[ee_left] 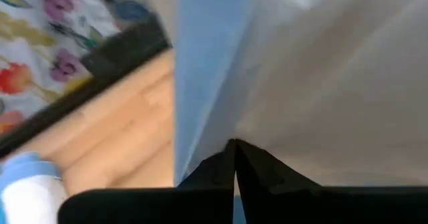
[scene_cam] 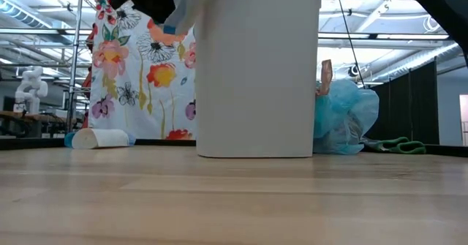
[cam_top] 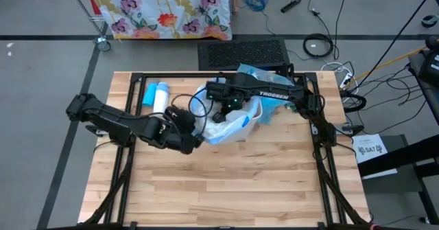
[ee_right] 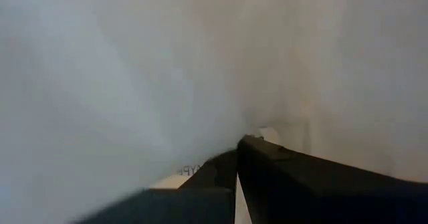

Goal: Place trash/remove bag and relplace
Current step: Put the white trash bag into the white trash bin

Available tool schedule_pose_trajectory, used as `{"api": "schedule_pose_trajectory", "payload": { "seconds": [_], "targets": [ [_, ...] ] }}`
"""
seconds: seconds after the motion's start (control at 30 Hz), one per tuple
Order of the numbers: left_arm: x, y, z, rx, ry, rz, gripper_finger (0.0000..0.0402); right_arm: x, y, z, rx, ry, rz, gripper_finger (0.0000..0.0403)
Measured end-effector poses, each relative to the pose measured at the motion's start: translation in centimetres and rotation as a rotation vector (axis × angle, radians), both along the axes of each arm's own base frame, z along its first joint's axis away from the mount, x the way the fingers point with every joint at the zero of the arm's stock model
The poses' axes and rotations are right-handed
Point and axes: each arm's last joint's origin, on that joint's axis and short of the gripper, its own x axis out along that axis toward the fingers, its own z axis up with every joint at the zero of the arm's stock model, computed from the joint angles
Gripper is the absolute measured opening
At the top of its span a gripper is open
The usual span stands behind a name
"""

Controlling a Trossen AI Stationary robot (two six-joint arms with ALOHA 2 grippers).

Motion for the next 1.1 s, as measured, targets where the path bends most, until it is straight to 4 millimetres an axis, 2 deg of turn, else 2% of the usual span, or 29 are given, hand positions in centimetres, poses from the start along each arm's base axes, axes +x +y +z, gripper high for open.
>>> {"api": "schedule_pose_trajectory", "payload": {
  "seconds": [0.13,0.27,0.5,0.73,0.93,1.1],
  "targets": [
    [-0.1,-0.2,-0.4,-0.020,0.013,-0.010,0.0008,-0.3,0.7,0.8,0.000,-0.018,0.015,0.0000],
    [-0.5,-0.8,-0.1,-0.054,0.003,-0.046,0.0008,-1.4,1.1,2.8,-0.010,-0.074,0.012,0.0000],
    [-2.5,-0.8,3.8,-0.093,-0.159,-0.097,0.0008,-4.5,1.6,7.5,-0.025,-0.205,-0.012,0.0000],
    [-3.7,-0.4,7.4,-0.079,-0.328,-0.183,0.0008,-7.0,2.4,11.9,-0.056,-0.425,0.000,0.0000],
    [-3.9,-0.3,9.2,-0.083,-0.401,-0.254,0.0008,-9.1,3.4,14.8,-0.062,-0.563,0.005,0.0000],
    [-4.8,-0.3,9.4,-0.173,-0.373,-0.339,0.0008,-10.6,4.2,16.0,-0.067,-0.601,0.020,0.0000]
  ]
}}
